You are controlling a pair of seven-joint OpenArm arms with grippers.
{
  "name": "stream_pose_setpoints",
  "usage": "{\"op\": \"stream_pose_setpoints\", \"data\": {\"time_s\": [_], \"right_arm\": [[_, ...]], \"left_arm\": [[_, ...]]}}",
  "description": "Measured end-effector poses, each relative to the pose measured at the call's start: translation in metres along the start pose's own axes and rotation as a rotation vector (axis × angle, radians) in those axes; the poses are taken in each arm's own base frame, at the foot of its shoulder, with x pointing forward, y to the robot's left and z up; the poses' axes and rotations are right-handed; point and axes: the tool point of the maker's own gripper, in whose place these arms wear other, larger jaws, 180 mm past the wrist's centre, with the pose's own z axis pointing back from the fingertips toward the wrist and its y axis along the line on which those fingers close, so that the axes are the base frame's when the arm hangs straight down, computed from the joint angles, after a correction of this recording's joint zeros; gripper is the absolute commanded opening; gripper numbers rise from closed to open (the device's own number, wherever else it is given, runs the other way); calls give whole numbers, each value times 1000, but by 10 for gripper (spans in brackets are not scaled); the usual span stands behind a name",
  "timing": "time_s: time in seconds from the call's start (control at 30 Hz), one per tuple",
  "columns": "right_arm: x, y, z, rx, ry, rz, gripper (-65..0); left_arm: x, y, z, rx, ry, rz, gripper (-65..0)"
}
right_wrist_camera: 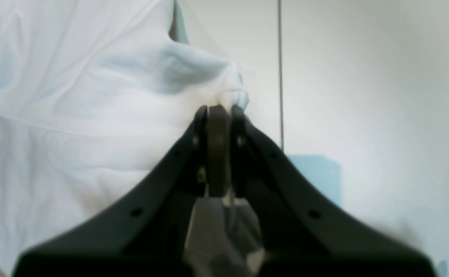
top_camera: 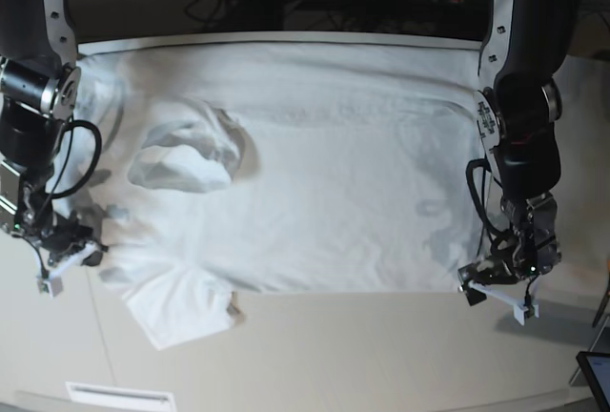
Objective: Fold the T-shirt properly
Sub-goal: 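Lower both grippers and pinch the shirt side edges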
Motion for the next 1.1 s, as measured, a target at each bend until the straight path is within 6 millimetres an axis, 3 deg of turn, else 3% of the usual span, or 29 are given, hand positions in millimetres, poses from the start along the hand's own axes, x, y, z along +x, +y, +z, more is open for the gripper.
{"op": "stream_pose_setpoints", "data": {"time_s": [0.07,0.37,0.67,0.9,0.97,1.1], "right_arm": [[0,0,0,0,-1,1,-650],[0,0,0,-1,0,1,-650],[0,0,0,0,0,2,-650],[0,0,0,-1,0,2,-650],[0,0,0,-1,0,2,-650],[0,0,0,-1,0,2,-650]], "left_arm": [[-14,-2,-5,-4,46,7,-97],[-16,-2,-8,-3,15,4,-97],[-20,-37,-12,-56,12,0,-97],[-19,-38,-11,-58,8,-1,-104],[-19,-38,-12,-58,9,-1,-134],[-21,-34,-12,-52,11,1,-316]]}}
